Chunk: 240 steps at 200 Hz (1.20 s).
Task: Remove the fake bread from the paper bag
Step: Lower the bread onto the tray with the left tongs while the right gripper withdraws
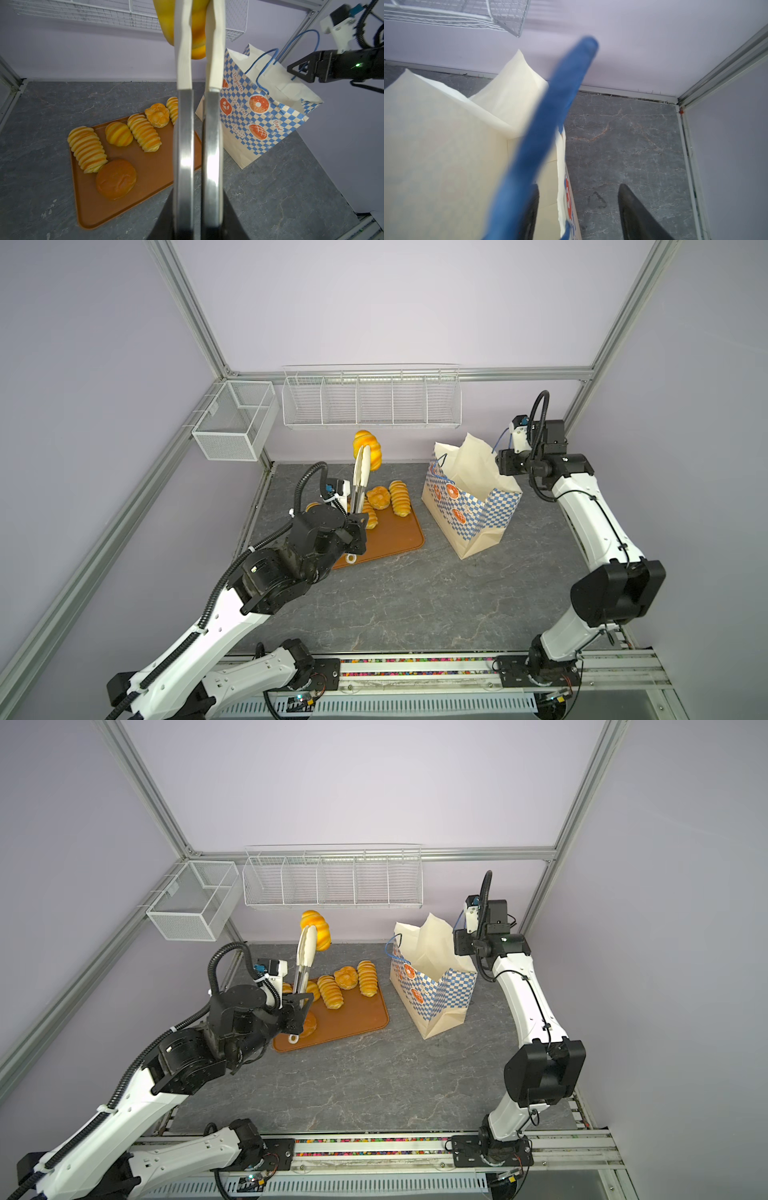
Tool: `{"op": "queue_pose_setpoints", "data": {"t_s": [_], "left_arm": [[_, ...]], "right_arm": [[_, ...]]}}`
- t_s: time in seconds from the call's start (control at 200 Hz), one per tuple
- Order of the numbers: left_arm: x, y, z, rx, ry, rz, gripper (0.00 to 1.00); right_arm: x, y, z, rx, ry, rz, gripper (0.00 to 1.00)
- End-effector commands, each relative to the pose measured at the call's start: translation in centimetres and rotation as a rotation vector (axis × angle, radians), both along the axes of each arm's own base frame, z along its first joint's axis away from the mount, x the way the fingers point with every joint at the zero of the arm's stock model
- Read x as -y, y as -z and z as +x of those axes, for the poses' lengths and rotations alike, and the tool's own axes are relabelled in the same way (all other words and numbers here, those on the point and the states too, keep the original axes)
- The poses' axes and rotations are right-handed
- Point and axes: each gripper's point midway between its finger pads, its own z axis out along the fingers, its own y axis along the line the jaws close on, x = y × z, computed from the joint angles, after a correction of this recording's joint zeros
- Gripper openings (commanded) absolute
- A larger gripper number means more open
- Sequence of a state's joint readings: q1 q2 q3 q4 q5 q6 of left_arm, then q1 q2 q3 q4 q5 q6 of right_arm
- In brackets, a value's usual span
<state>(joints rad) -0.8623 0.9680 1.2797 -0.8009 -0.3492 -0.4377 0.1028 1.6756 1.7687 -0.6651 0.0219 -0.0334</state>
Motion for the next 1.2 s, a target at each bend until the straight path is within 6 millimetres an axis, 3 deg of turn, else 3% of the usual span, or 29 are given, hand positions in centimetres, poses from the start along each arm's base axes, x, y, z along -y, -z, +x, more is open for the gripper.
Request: {"op": "queue_pose_setpoints", "data": {"t_s": [0.0, 0.165, 0.37, 0.595, 0.97, 1.194], "left_arm": [[-0.4, 2.5, 0.4, -0.088, -0.016, -0.014, 0.0], [-0.5, 6.3, 0.9, -0.21, -0.013, -0.05, 0.0], [0.4, 11.2, 1.2, -0.362, 0.035, -0.099, 0.0], [1.5, 15.5, 1.3, -0.476, 0.084, -0.146, 0.0], [3.8, 20.3, 2.7, -0.616, 0.13, -0.118, 0.0], [4.2, 23.8, 3.9, -0.707, 0.125, -0.044, 0.0]], "right_arm": [[0.1, -2.7, -1.3, 0.035, 0.004, 0.005, 0.72], [-0.8, -4.9, -2.9, 0.071, -0.03, 0.065, 0.8], [-1.7, -6.4, -5.2, 0.044, -0.069, 0.132, 0.81], [-0.7, -7.3, -9.5, 0.071, -0.033, 0.128, 0.82], [1.5, -1.5, -16.6, 0.036, 0.053, 0.097, 0.82], [1.3, 2.6, -19.1, 0.009, 0.06, 0.143, 0.82]]}}
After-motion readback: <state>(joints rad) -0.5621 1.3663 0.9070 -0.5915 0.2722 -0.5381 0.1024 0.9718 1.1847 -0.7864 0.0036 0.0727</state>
